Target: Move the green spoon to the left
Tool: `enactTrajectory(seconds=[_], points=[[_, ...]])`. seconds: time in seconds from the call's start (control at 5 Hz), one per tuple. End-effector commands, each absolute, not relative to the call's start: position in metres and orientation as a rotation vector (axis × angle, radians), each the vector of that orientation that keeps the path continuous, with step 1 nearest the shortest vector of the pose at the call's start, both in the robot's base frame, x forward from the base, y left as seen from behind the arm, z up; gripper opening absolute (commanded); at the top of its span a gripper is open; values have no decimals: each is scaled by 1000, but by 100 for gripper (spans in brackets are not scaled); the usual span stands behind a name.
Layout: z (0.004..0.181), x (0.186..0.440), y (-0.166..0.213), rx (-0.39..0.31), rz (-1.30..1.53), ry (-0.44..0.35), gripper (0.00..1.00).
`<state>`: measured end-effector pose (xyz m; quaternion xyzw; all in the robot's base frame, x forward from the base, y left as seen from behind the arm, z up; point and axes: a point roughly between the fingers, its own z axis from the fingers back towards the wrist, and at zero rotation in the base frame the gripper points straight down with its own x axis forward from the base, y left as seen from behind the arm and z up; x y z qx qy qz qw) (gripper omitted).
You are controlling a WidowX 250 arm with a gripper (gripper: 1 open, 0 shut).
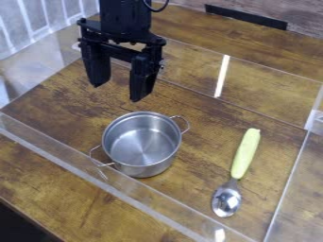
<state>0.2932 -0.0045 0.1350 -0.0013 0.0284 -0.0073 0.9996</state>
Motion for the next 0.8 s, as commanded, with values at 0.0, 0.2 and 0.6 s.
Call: enactTrajectory(seconds=[0.0, 0.2, 0.6], points=[[113, 287, -7, -6, -56, 89, 100], [100, 299, -41, -13, -102, 72, 100], [76, 340, -115, -21, -221, 2, 100]])
